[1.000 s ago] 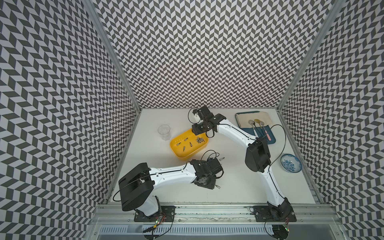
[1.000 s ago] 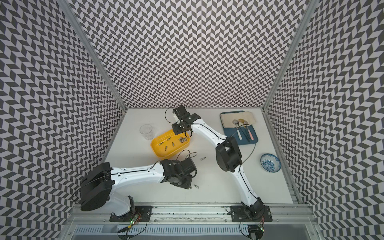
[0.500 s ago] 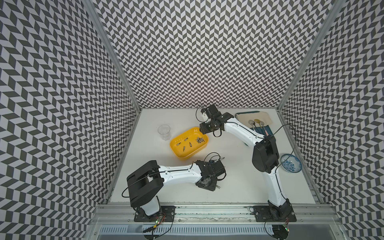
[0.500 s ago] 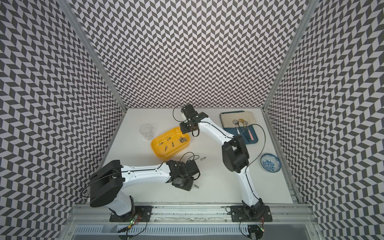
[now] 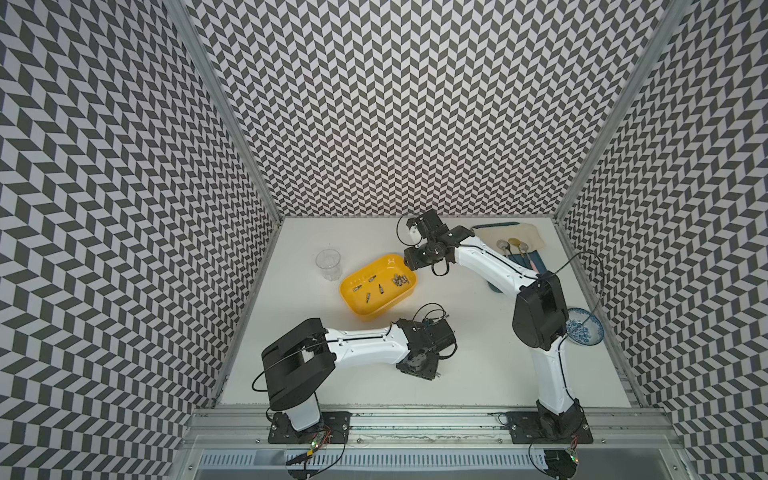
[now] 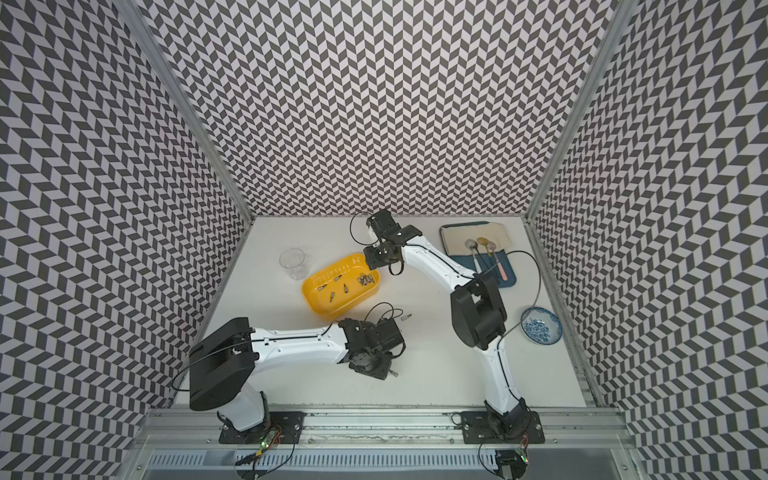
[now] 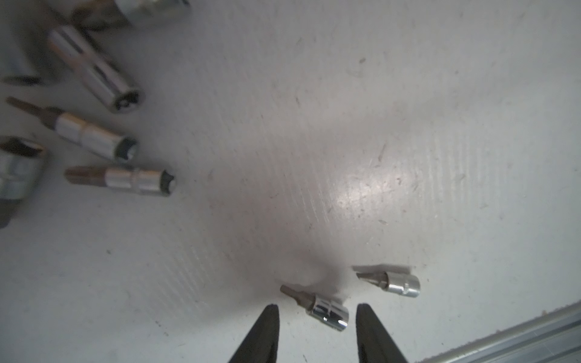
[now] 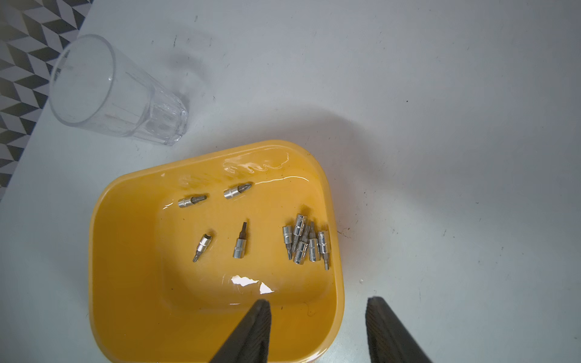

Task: Put the bit on the desktop into the storage box
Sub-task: Pick up the screwdriver bit from the center of the board.

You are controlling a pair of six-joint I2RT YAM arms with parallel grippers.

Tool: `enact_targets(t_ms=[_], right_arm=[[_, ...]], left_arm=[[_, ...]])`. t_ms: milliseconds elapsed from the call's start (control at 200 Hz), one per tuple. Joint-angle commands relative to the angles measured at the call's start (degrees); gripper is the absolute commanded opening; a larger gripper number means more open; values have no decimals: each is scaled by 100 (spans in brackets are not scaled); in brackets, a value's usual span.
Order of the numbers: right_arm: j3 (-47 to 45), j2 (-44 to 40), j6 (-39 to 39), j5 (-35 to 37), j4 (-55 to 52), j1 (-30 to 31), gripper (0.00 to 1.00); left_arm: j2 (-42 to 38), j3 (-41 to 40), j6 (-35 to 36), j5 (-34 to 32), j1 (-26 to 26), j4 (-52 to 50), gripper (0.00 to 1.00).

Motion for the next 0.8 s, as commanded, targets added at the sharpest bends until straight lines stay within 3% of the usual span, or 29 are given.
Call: enact_targets(t_ms=[0,496,796], right_arm=[[-147,-296,-55,17,204,-74,53],[-359,-446,-35,-28,317,-119,53],[-570,-589,-35,-2,407,-141,53]], left_arm=[[116,125,50,-33,-34,-45,44],[252,202,11,-142,-182,-326,43],[296,101,-1,-118,-204,-277,38]])
